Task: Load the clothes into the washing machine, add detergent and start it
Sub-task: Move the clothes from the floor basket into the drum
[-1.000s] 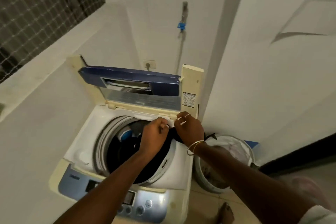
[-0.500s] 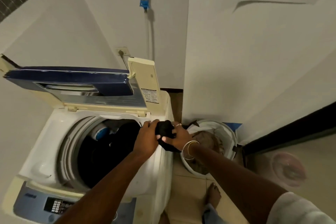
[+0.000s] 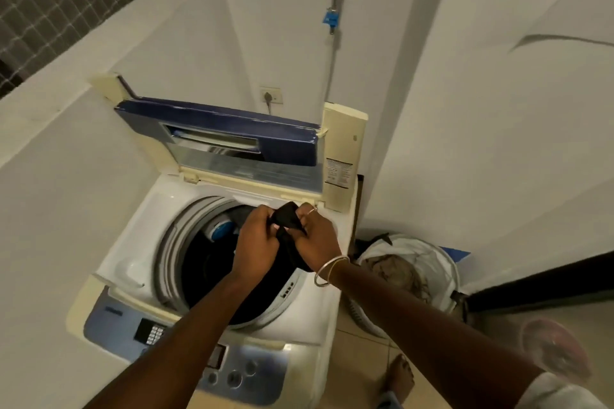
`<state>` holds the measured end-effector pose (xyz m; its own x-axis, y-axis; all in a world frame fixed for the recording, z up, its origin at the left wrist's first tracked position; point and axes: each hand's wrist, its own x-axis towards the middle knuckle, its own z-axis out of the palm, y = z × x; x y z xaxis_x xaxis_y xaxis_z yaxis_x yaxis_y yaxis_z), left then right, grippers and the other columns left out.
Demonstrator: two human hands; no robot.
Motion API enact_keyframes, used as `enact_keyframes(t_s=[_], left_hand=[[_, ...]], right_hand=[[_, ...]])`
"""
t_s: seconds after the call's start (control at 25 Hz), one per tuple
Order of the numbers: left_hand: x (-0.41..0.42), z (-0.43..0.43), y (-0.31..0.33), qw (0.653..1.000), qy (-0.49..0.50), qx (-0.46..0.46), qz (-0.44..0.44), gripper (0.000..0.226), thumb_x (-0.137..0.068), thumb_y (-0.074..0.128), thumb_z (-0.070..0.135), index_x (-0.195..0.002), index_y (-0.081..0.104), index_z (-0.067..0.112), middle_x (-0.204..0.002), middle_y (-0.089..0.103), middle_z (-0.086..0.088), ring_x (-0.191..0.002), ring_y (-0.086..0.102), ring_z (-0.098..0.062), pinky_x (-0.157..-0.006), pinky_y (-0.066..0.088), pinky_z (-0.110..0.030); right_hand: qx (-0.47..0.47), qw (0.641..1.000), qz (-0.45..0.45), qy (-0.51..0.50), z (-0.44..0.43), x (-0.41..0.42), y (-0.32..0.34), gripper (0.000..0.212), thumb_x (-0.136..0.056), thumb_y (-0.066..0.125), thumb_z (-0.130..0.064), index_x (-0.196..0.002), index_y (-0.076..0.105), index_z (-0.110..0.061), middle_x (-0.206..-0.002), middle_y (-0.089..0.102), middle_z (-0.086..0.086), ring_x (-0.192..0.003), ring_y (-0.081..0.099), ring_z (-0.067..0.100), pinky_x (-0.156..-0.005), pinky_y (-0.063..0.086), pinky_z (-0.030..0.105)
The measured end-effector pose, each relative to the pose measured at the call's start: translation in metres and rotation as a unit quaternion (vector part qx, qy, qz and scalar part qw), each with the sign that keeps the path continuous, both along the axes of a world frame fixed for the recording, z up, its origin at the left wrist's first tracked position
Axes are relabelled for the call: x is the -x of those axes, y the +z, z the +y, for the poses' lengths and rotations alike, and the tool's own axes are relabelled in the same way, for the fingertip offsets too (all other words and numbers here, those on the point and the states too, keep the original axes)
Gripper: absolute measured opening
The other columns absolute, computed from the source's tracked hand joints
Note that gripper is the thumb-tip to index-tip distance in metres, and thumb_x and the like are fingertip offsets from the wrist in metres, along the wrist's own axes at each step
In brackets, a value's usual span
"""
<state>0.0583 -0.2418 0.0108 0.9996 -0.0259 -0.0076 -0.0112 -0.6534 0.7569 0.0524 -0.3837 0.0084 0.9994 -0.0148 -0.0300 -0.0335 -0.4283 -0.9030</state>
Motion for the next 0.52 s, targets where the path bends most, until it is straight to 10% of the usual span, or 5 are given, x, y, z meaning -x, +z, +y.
enact_keyframes(t_s=[0.2, 0.36, 0.52], left_hand=[[-0.013, 0.086, 0.023, 0.996, 0.082, -0.018, -0.028, 0.019, -0.086, 0.061, 0.005, -0.099, 0.063, 0.02, -0.09, 0.07, 0.001, -0.085, 0.065, -0.019, -0.075, 0.051, -0.036], [-0.01, 0.127, 0.01, 0.991, 0.089, -0.033, 0.097, 0.056, -0.088, 0.06, -0.001, -0.141, 0.052, 0.014, -0.134, 0.062, -0.007, -0.124, 0.059, -0.025, -0.093, 0.034, -0.018], [0.001, 0.124, -0.008, 0.994, 0.072, -0.049, 0.061, 0.037, -0.092, 0.063, 0.01, -0.128, 0.061, 0.01, -0.121, 0.067, -0.009, -0.111, 0.064, -0.026, -0.085, 0.039, -0.02]], right_hand=[[-0.069, 0.997, 0.039, -0.004, 0.094, -0.027, 0.0, 0.02, -0.086, 0.061, -0.003, -0.102, 0.056, -0.015, -0.08, 0.055, -0.009, -0.075, 0.054, 0.005, -0.078, 0.045, 0.019], [-0.069, 0.972, 0.224, 0.033, 0.129, -0.03, -0.036, 0.077, -0.087, 0.069, -0.012, -0.152, 0.028, -0.017, -0.141, 0.052, 0.012, -0.125, 0.056, 0.03, -0.106, 0.044, 0.036], [-0.005, 0.971, 0.237, 0.031, 0.115, -0.02, -0.054, 0.078, -0.087, 0.071, -0.021, -0.153, 0.029, -0.018, -0.147, 0.049, 0.011, -0.129, 0.053, 0.029, -0.107, 0.044, 0.037]])
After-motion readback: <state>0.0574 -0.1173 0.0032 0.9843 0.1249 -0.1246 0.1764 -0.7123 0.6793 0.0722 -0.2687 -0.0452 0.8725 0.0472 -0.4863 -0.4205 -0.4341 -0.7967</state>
